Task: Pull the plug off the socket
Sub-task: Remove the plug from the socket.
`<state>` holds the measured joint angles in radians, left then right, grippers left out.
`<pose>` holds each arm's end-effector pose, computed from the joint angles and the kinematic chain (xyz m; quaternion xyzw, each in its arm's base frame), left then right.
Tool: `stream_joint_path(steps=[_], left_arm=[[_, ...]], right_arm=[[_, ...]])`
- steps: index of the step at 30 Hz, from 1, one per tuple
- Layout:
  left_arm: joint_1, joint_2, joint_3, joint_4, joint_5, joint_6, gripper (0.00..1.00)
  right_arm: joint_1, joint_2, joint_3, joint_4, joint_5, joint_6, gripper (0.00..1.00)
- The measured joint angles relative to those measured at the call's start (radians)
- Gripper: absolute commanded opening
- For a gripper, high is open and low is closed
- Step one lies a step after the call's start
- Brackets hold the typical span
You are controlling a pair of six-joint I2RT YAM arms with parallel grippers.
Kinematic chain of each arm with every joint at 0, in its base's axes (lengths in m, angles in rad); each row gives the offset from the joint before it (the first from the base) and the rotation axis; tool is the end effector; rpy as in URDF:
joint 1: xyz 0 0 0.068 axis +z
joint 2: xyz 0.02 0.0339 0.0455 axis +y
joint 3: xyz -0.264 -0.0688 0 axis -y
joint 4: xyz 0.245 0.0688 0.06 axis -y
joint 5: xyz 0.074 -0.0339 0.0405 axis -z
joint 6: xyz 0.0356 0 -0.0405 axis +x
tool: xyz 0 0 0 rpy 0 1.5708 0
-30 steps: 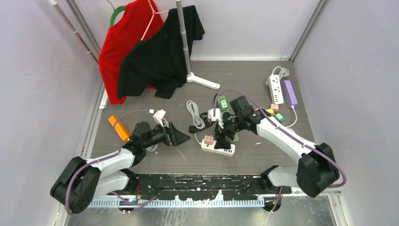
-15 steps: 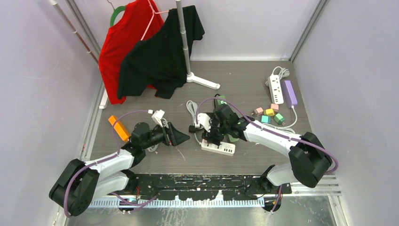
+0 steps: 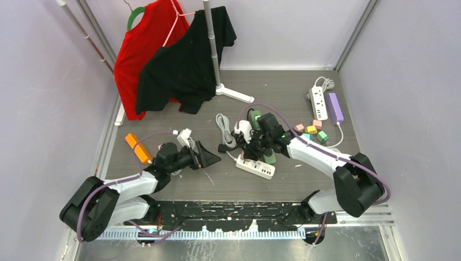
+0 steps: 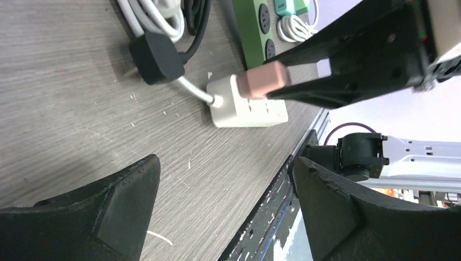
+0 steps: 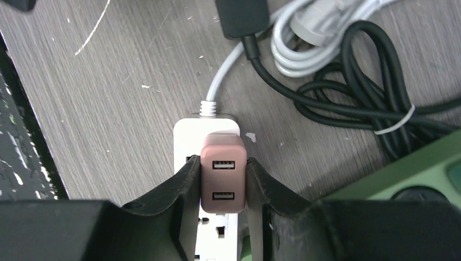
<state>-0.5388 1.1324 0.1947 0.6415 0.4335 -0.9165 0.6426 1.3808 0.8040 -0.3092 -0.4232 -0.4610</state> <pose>0.1665 -0.1170 0.1595 -0.0217 0.7950 -0.5156 0.3190 0.2118 0.1768 0.2070 -0.5428 0.7473 0.2268 0.3090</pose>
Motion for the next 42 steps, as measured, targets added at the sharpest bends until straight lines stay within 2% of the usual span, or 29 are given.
stream_joint_path(steps=[5, 15, 16, 28, 37, 39, 42], left_arm=[[-0.073, 0.049, -0.001, 0.009, -0.057, -0.075, 0.92], [-0.239, 0.174, 0.024, 0.025, -0.22, -0.191, 0.88], [-0.249, 0.192, 0.029, 0.028, -0.233, -0.203, 0.84], [-0.315, 0.35, 0.066, 0.158, -0.32, -0.304, 0.78], [-0.35, 0.45, 0.129, 0.198, -0.336, -0.337, 0.69], [-0.354, 0.476, 0.149, 0.204, -0.336, -0.343, 0.6], [-0.358, 0.515, 0.17, 0.216, -0.335, -0.354, 0.55]], right_arm=[[-0.086, -0.018, -0.008, 0.008, -0.091, 0.088, 0.01], [-0.104, -0.019, -0.044, 0.068, -0.138, 0.19, 0.01], [-0.104, -0.019, -0.045, 0.071, -0.14, 0.198, 0.01], [-0.104, -0.019, -0.052, 0.092, -0.145, 0.225, 0.01], [-0.099, -0.019, -0.053, 0.098, -0.147, 0.228, 0.01], [-0.094, -0.019, -0.053, 0.1, -0.146, 0.228, 0.01], [-0.084, -0.019, -0.055, 0.106, -0.139, 0.221, 0.01]])
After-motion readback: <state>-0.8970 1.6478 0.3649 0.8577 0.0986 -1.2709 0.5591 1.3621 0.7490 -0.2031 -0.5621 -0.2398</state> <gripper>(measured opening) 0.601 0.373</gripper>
